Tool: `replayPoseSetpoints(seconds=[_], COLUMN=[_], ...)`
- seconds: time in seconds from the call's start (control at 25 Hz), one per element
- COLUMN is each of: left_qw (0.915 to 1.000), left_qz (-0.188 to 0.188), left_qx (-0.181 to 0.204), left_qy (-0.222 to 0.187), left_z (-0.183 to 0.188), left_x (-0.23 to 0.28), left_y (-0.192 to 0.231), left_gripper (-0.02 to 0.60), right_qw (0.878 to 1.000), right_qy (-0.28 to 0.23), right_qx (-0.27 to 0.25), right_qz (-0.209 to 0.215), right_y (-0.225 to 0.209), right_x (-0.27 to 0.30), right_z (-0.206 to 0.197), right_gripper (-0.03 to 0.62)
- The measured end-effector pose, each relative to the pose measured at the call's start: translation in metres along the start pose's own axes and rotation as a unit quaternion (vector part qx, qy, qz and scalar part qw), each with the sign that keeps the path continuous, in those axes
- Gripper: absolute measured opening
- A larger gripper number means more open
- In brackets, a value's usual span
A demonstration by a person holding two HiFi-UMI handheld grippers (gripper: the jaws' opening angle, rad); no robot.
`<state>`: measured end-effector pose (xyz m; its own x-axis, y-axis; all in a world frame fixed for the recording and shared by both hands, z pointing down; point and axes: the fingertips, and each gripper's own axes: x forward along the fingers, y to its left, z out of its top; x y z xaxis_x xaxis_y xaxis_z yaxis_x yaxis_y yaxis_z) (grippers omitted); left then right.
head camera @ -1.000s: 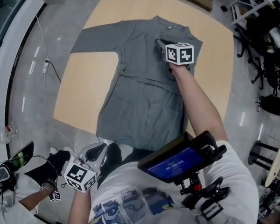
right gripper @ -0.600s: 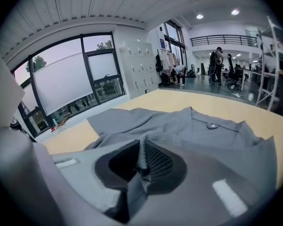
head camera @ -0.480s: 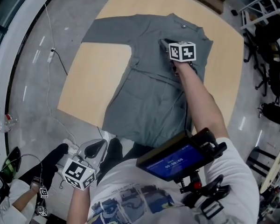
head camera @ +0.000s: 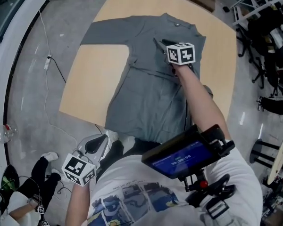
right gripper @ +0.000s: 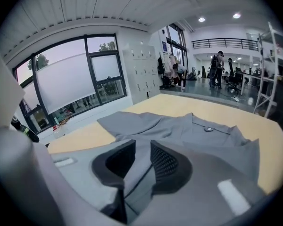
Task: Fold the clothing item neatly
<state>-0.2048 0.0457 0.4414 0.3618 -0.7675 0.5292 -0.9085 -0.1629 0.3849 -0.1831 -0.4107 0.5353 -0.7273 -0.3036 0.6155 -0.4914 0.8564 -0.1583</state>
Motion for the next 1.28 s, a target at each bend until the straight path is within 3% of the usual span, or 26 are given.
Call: replayPoseSetpoints(seconds=[0.4,0.8,0.92,1.08,1.28], left_qw=[0.9954,0.9720,0.9683,0.9697,0.9751], left_qz=[-0.077,-0.202,-0.212,-0.207,-0.184], left_qx=[0.056,0.114,0.122,0.123,0.120], left_qy=[-0.004,0.040,0.050,0.040,0.033], left_z=[0.009,-0.029,-0.044,-0.054,-0.048], left_x=[-0.005,-0.017,0.000,0.017,0.016], left_y=[-0.003,-0.030,-0.033,-0.032,-0.038], left_gripper=[0.006,0.006,0.006,0.006,0.006], right_qw=[1.000,0.997,0.996,0.996,0.996], right_qy=[-0.024,-0.044,-0.041,-0.036,-0.049], right_qx=[-0.002,0.053,0.069,0.083,0.072], right_qz=[0.002,-0.033,-0.034,-0.026,-0.016], right_y=[0.084,0.209,0.230,0.256,0.285], right_x=[-0.093,-0.230,-0.248,-0.260,-0.291], right_z=[-0.022,-0.121,-0.162,-0.206,-0.216], right_gripper=[0.087,0.087,0.087,0.087,0.087])
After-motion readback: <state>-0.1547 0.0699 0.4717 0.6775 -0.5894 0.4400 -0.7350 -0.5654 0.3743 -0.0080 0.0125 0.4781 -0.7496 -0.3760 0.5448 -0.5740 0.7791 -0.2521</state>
